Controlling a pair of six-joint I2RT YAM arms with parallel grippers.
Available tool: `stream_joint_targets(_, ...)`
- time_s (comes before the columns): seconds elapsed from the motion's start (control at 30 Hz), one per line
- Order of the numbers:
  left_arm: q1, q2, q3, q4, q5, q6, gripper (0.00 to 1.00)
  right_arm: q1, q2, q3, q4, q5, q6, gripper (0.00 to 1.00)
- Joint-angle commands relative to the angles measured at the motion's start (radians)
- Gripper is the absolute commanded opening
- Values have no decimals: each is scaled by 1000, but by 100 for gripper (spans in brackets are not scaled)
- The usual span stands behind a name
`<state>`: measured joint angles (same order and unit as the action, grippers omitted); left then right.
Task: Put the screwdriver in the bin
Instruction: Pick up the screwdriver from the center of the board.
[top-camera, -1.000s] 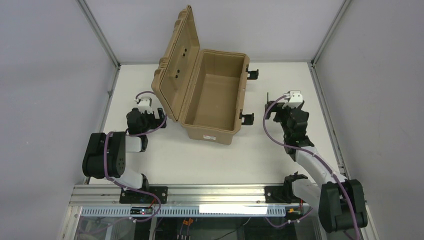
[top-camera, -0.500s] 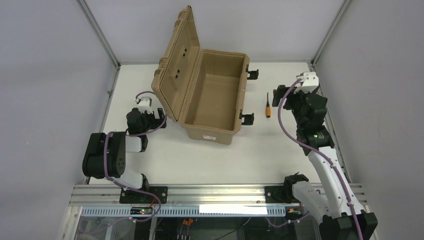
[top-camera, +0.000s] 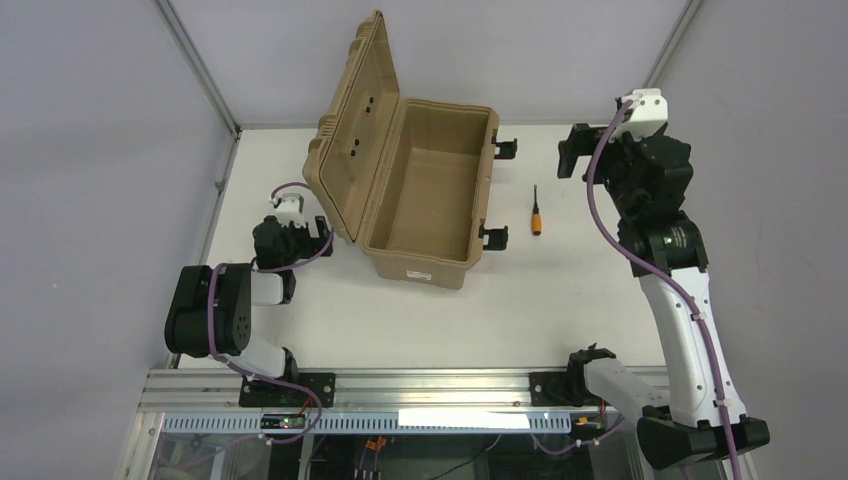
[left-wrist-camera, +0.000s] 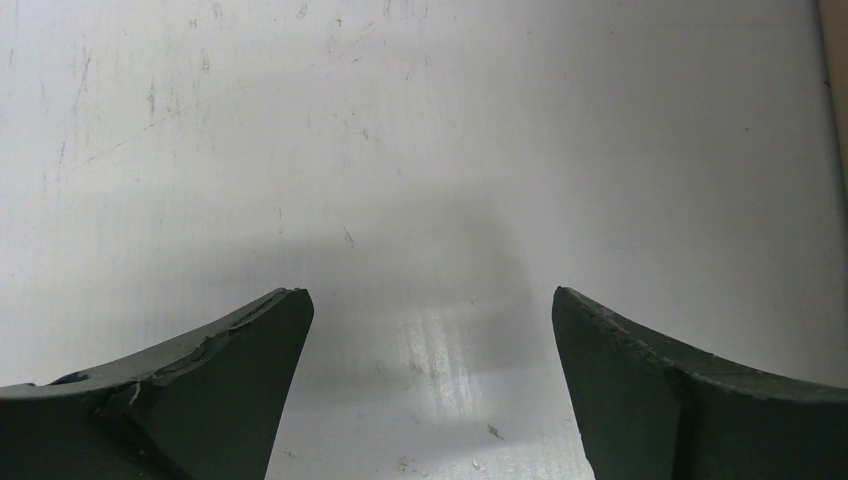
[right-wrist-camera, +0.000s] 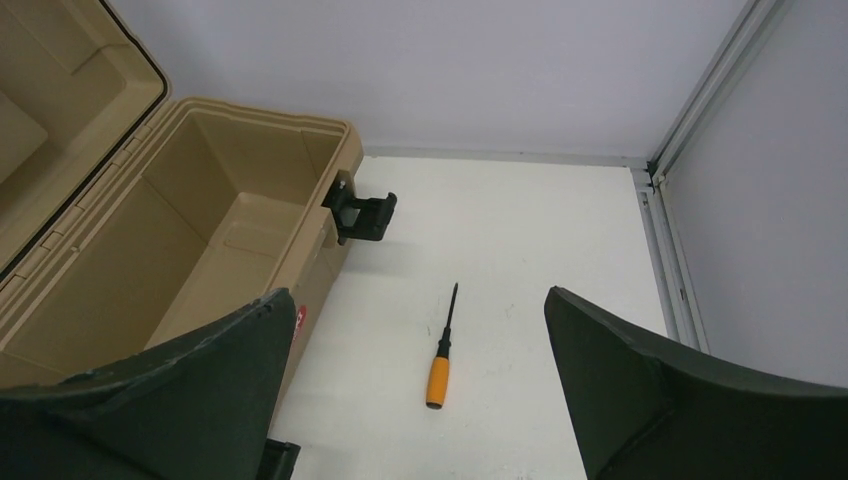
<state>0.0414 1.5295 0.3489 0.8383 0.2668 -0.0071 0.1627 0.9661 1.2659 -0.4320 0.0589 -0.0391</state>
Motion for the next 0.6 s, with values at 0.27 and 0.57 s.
stream_joint_targets(0.27, 12, -19, -4, 47, 16, 9, 99, 6, 68, 209, -111, -3, 16, 99)
stream_joint_targets(0.57, 12, -19, -4, 48, 16, 10, 99, 3, 213, 354, -261, 76, 35, 100)
